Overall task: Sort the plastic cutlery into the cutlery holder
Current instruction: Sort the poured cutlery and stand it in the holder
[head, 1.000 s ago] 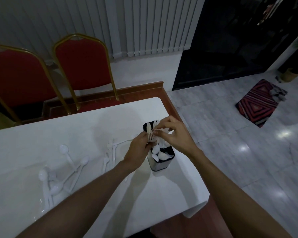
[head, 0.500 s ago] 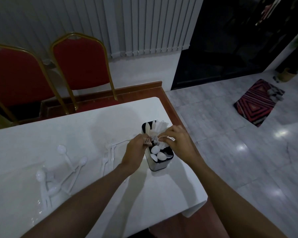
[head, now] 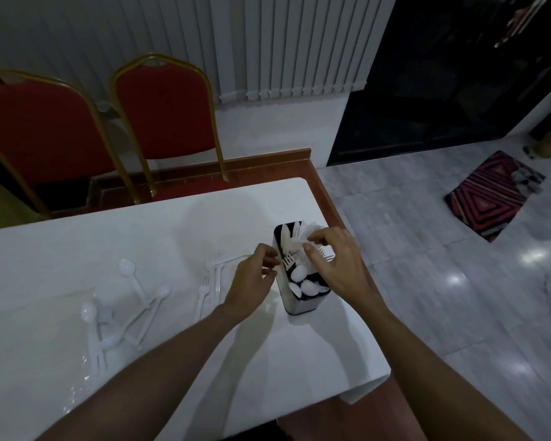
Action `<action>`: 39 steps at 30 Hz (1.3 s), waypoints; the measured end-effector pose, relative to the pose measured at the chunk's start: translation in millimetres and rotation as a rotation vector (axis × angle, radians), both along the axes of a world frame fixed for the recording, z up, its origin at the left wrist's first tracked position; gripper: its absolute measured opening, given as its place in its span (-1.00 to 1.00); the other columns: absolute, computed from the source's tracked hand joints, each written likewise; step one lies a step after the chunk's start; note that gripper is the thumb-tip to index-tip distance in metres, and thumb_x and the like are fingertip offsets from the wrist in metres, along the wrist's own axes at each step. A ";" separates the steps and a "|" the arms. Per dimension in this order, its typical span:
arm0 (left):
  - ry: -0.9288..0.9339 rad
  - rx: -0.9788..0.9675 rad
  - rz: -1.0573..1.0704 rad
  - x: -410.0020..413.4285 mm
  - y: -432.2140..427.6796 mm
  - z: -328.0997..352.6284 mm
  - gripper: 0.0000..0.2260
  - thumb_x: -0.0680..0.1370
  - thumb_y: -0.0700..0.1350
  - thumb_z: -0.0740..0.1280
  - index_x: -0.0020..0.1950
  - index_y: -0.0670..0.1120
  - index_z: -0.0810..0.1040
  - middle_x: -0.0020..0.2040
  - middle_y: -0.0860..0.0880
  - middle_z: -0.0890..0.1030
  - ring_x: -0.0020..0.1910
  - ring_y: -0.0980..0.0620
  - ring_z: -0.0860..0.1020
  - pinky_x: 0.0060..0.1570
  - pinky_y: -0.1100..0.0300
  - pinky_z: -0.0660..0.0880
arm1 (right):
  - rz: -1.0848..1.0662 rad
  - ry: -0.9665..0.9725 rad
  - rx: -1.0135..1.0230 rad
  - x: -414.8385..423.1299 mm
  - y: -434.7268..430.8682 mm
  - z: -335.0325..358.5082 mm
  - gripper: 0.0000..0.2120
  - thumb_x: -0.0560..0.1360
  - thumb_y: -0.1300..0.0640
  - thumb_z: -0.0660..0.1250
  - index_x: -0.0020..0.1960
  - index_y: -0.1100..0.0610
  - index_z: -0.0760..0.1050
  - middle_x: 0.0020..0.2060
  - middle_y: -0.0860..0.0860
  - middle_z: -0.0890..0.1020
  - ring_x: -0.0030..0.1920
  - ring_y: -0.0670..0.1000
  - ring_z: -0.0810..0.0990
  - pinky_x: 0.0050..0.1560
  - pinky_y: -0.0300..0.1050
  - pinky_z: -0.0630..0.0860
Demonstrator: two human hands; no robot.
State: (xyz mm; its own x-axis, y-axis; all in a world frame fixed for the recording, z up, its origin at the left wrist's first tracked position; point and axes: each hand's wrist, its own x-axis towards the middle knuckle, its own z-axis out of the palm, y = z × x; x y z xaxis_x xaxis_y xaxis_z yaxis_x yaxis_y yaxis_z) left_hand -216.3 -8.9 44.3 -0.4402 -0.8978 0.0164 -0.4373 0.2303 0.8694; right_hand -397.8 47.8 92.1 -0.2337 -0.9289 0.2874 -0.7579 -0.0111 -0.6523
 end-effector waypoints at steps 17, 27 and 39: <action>-0.240 0.050 0.381 156.4 -19.5 -60.9 -0.87 0.51 -0.29 0.32 0.02 -0.17 0.59 -0.03 -0.10 0.65 -0.01 -0.06 0.61 0.04 0.13 0.51 | 0.108 -0.100 0.243 135.8 -68.9 -31.1 -0.82 0.50 0.28 0.27 0.05 0.18 0.58 -0.21 0.04 0.64 -0.22 -0.03 0.57 -0.10 -0.12 0.56; -0.416 0.356 0.330 151.8 -20.6 -94.4 -0.78 0.42 -0.03 0.47 -0.10 -0.14 0.54 -0.21 -0.01 0.53 -0.19 0.02 0.51 -0.16 0.21 0.39 | -0.063 -0.038 0.704 181.6 -95.8 -131.7 -0.83 0.52 0.13 0.34 -0.16 0.24 0.53 -0.27 0.11 0.56 -0.24 0.02 0.49 -0.19 -0.14 0.43; -0.370 0.389 0.287 178.6 -34.7 -98.8 -0.89 0.47 -0.08 0.37 -0.21 -0.07 0.51 -0.36 0.09 0.54 -0.29 0.05 0.54 -0.28 0.23 0.43 | -0.211 -0.134 0.760 194.2 -124.6 -168.4 -0.69 0.42 0.04 0.44 -0.33 0.14 0.37 -0.49 -0.05 0.32 -0.50 -0.15 0.26 -0.48 -0.31 0.17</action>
